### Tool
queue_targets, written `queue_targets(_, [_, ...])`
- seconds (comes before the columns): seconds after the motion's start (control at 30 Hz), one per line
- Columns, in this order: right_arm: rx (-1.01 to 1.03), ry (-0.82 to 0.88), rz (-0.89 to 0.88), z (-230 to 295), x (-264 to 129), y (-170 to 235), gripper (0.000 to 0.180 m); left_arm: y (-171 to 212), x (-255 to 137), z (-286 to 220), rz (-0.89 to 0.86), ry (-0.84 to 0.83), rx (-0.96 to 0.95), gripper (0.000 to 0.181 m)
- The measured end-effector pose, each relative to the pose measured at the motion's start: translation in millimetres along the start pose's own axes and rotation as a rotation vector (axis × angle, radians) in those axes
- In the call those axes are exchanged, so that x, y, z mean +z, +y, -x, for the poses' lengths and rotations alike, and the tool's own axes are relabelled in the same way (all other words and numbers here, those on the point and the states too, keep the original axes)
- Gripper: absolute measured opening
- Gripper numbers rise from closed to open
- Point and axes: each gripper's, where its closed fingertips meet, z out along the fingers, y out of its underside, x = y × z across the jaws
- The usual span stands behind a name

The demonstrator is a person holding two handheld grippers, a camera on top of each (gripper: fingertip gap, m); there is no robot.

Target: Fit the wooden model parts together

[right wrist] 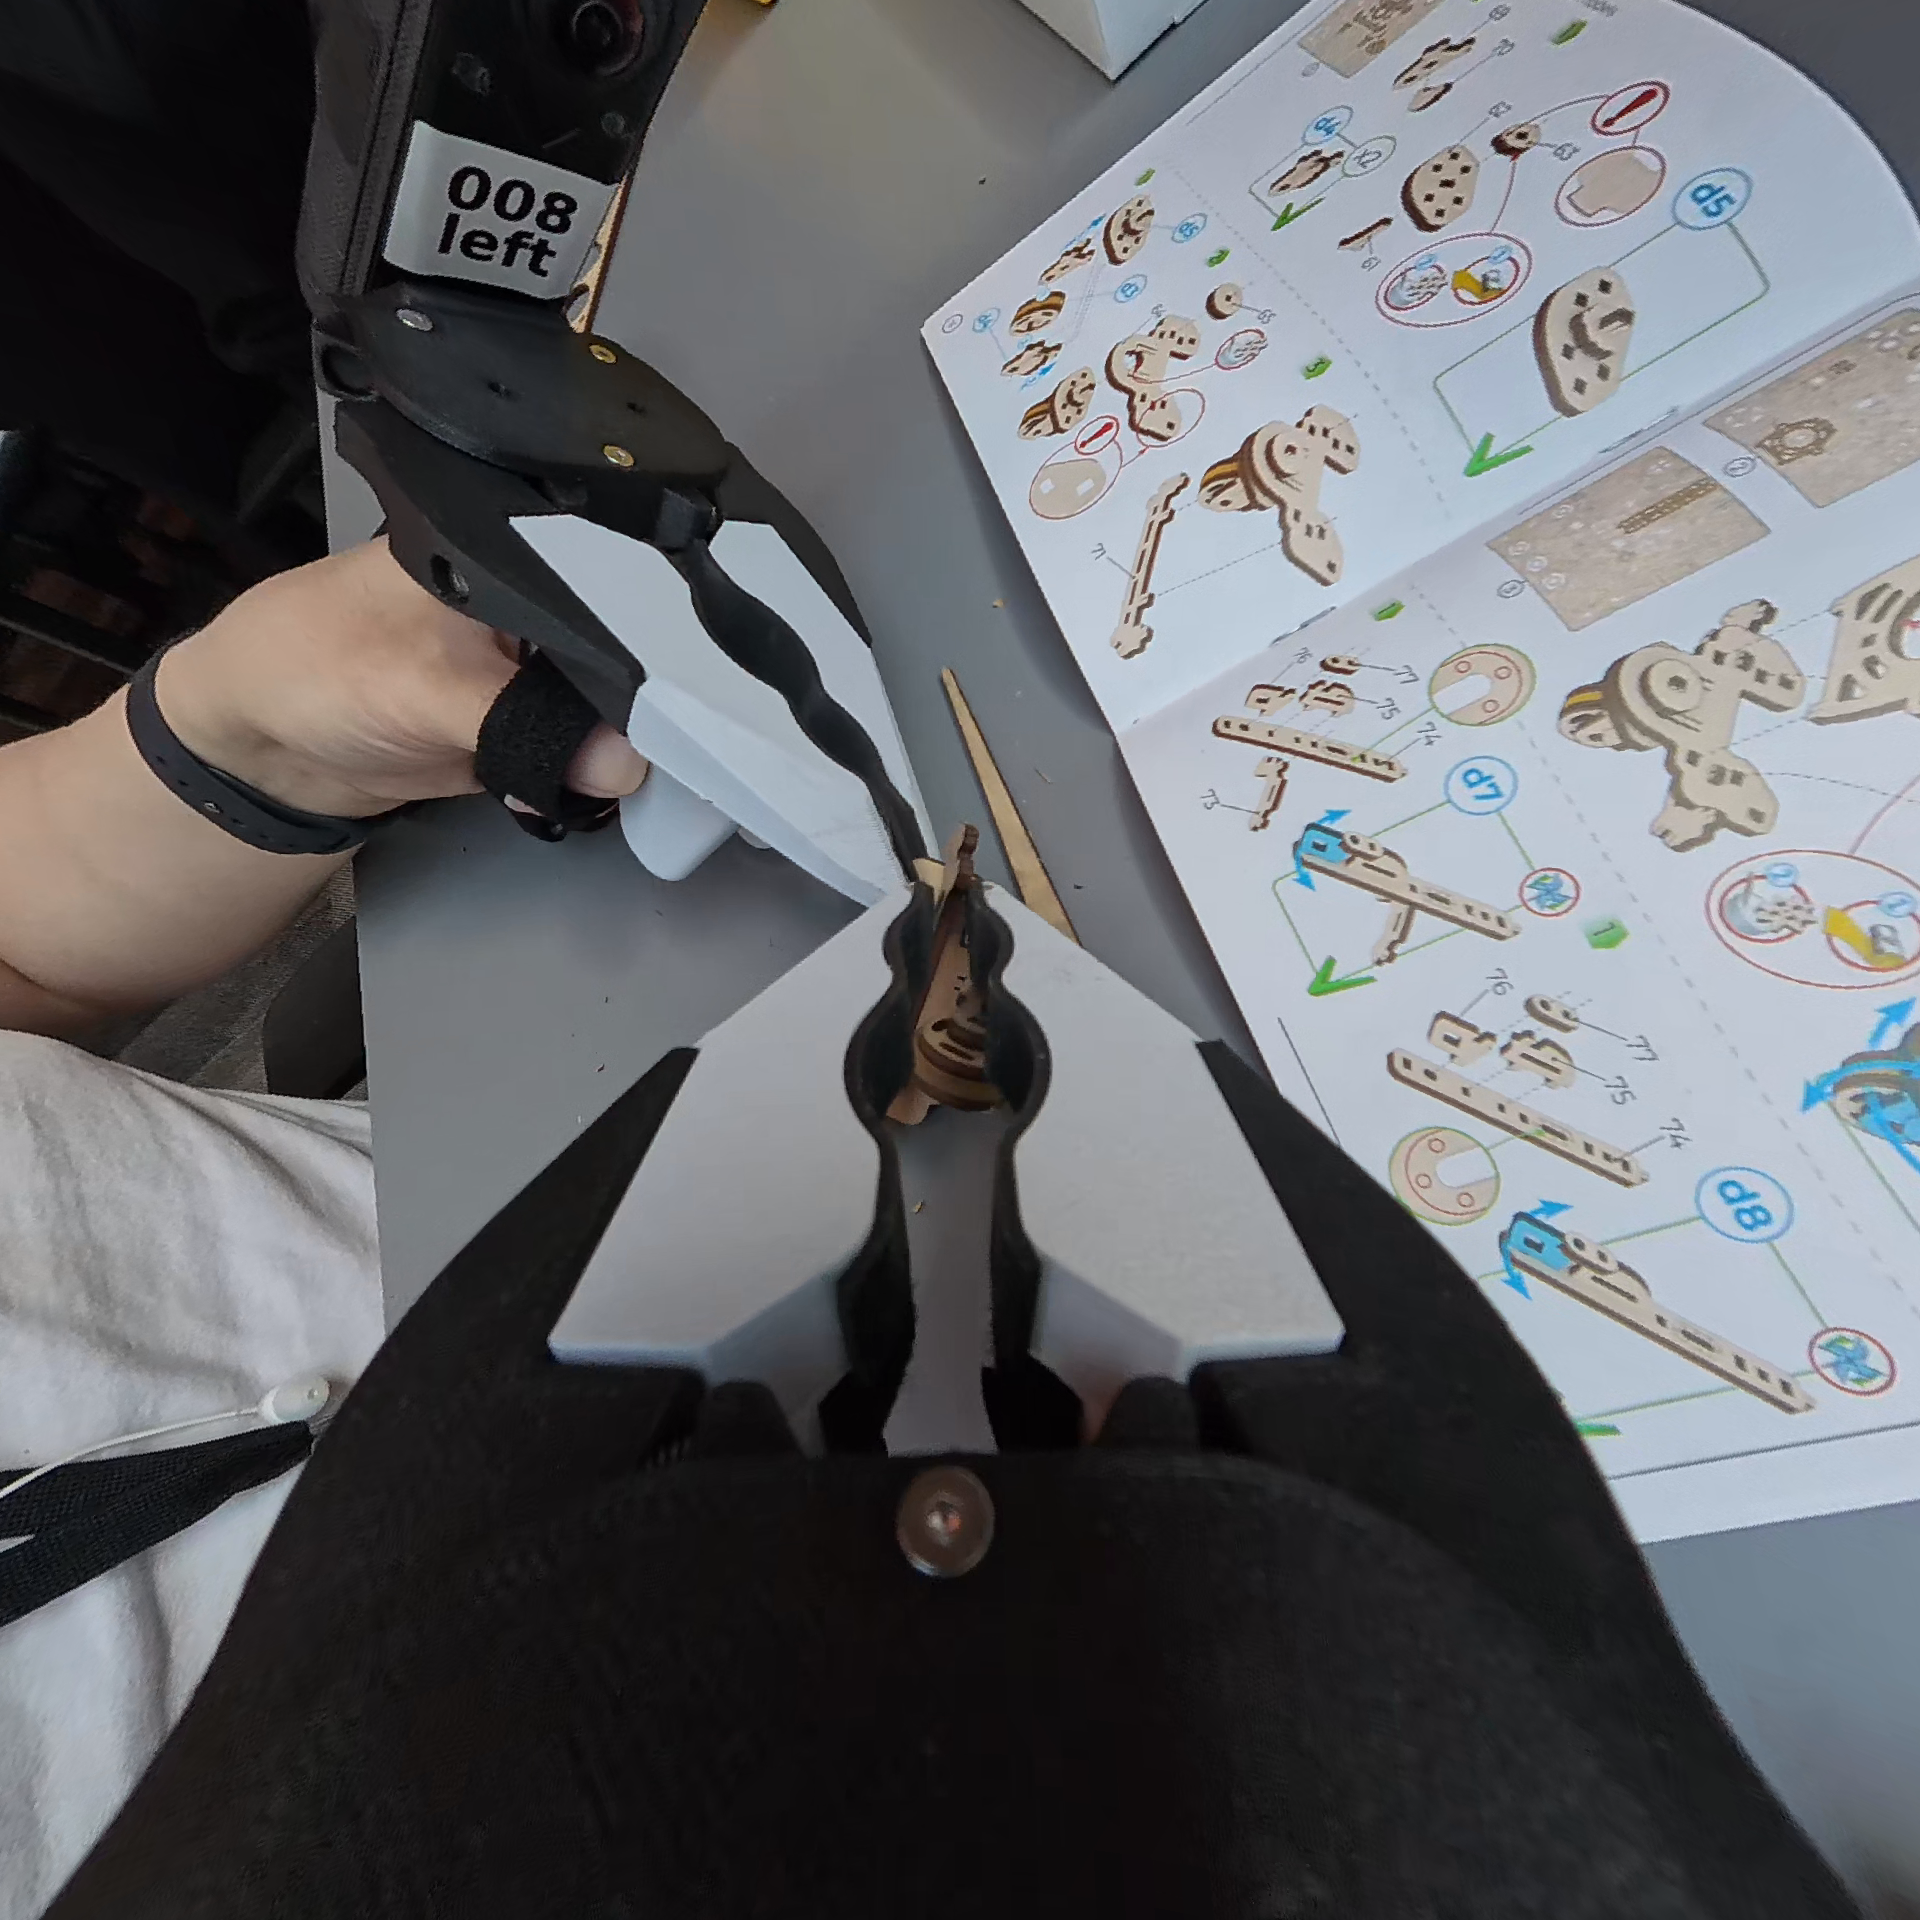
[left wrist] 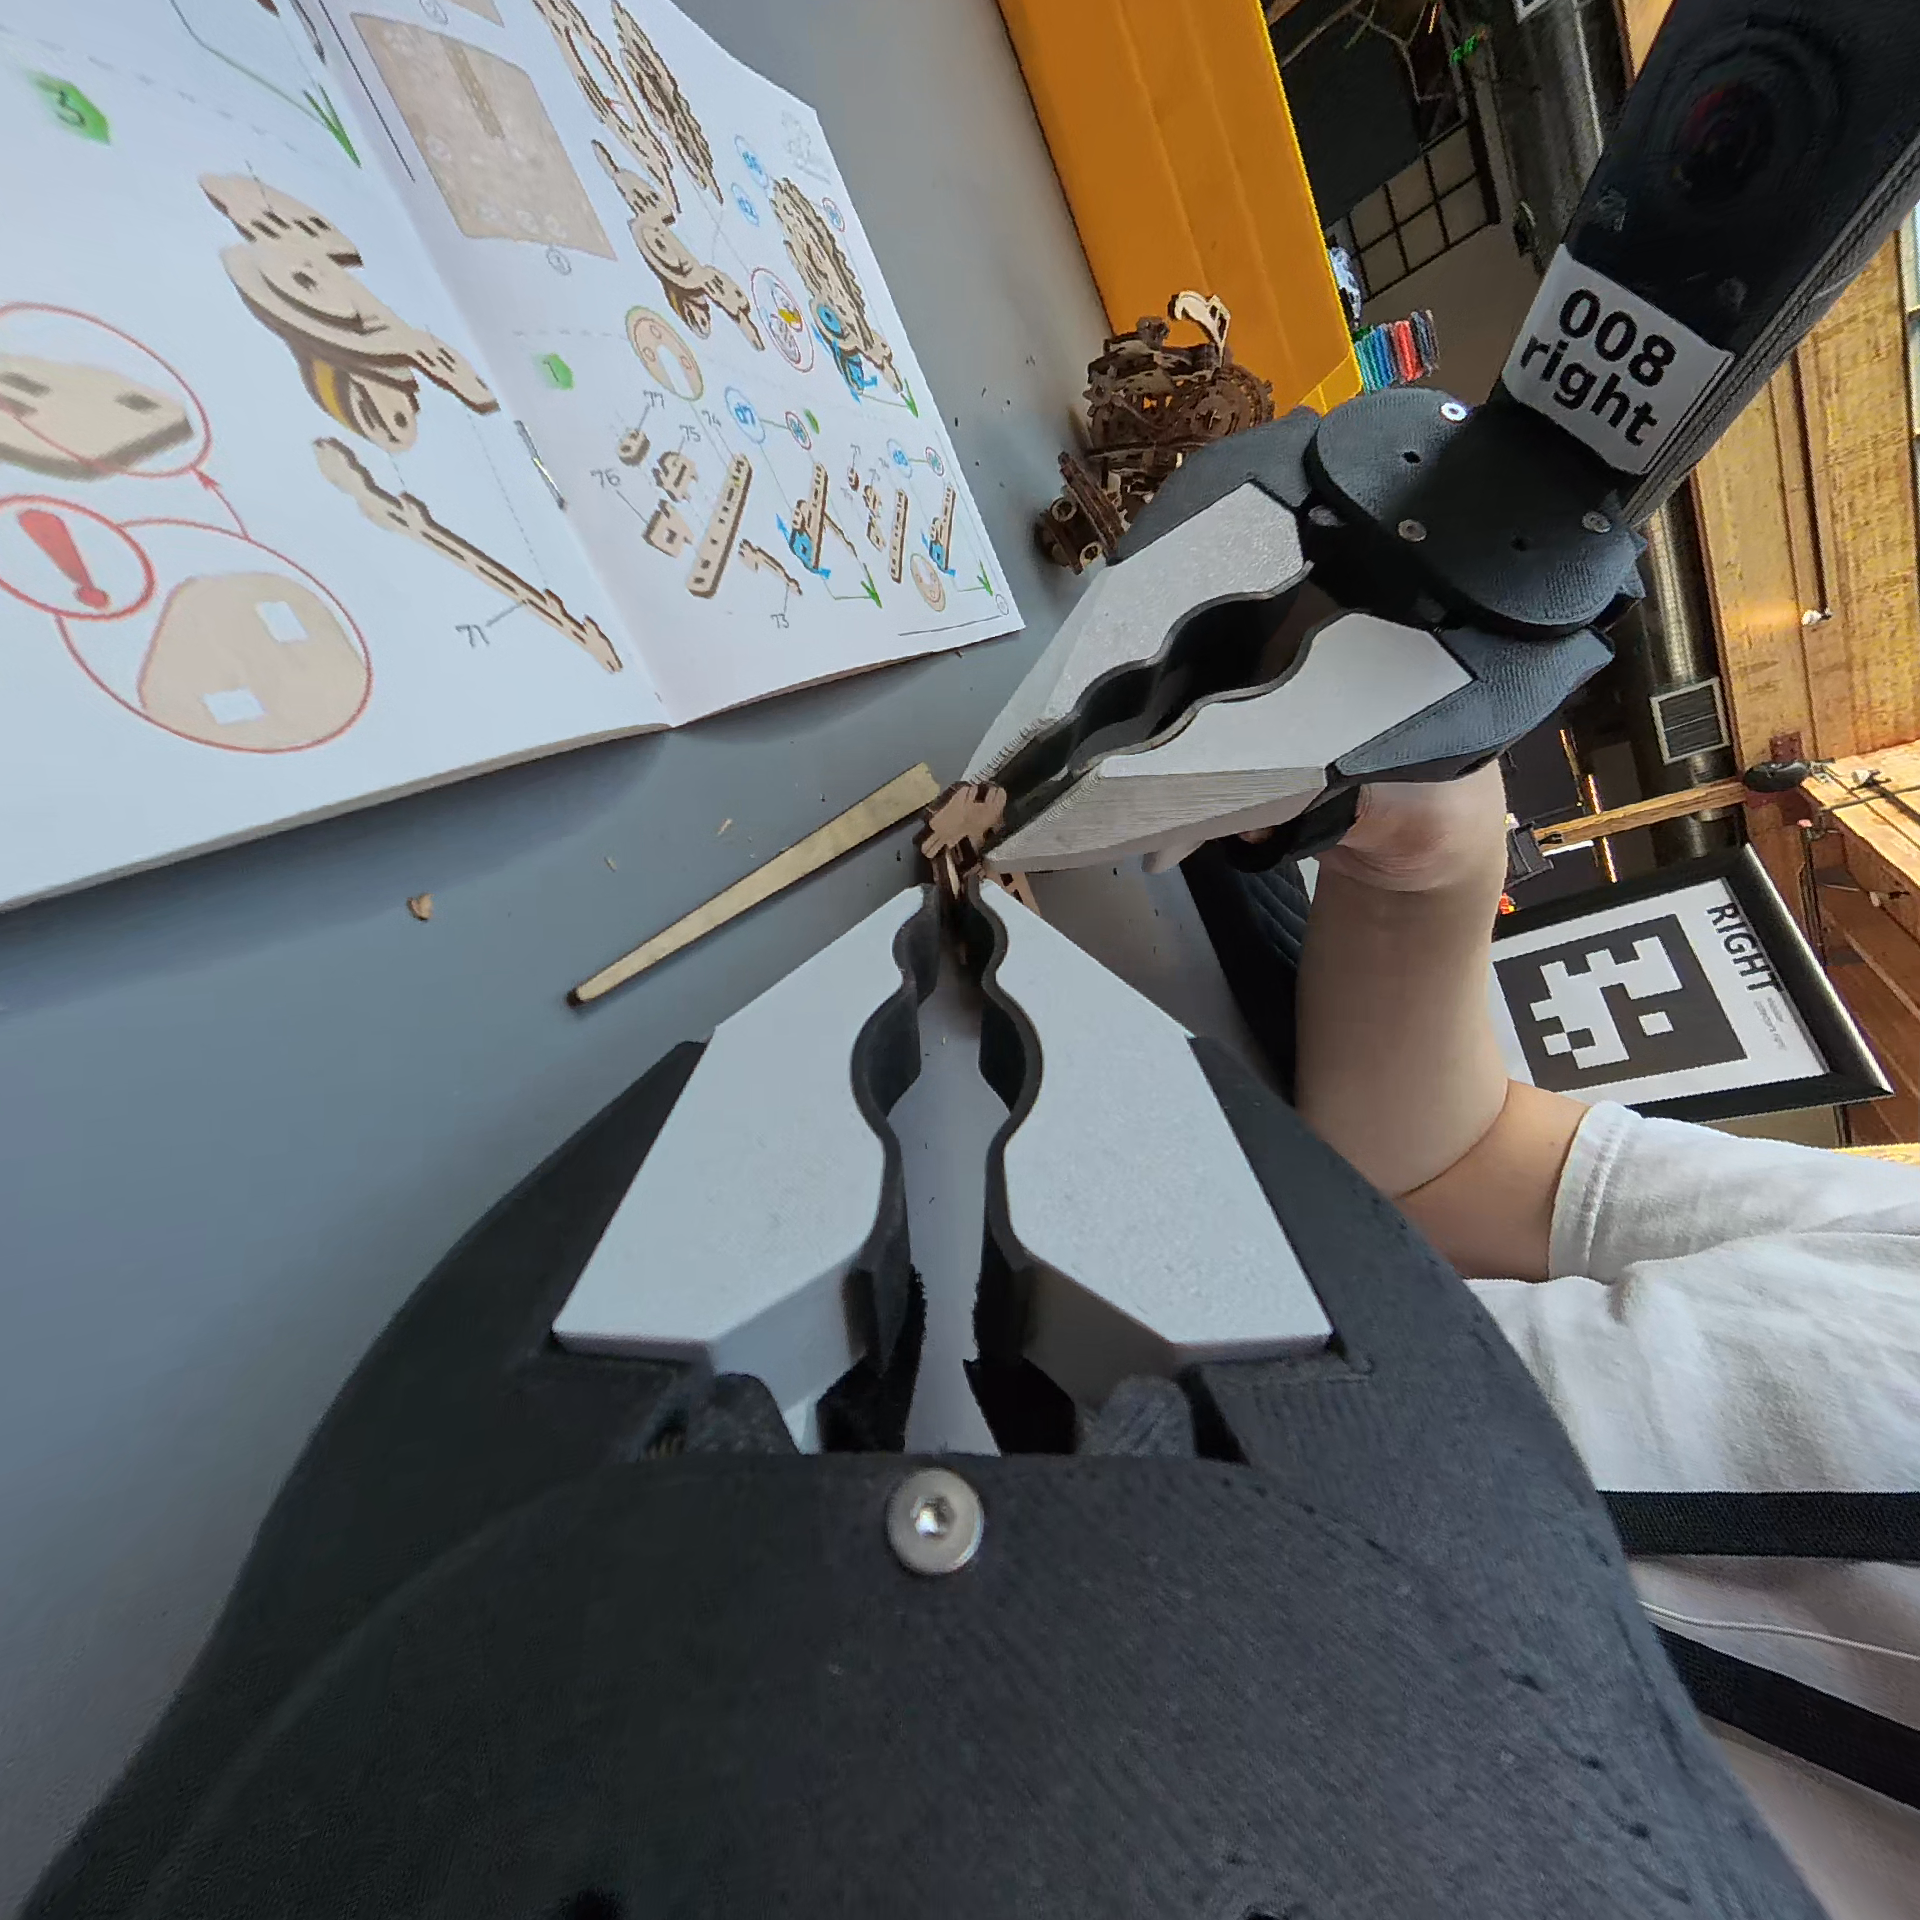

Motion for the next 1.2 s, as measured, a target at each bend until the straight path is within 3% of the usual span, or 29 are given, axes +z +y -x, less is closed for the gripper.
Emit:
queue_targets(0.73, [0.091, -0.022, 0.148, 2.7, 4.3, 9.2, 0.003, 1.8, 0.4, 1.5, -0.004, -0.007, -0.007, 0.002])
queue_targets(1.2, [0.145, -0.028, 0.147, 2.6, 1.0, 5.7, 0.002, 1.2, 0.0, 1.5, -0.009, -0.003, -0.007, 0.002])
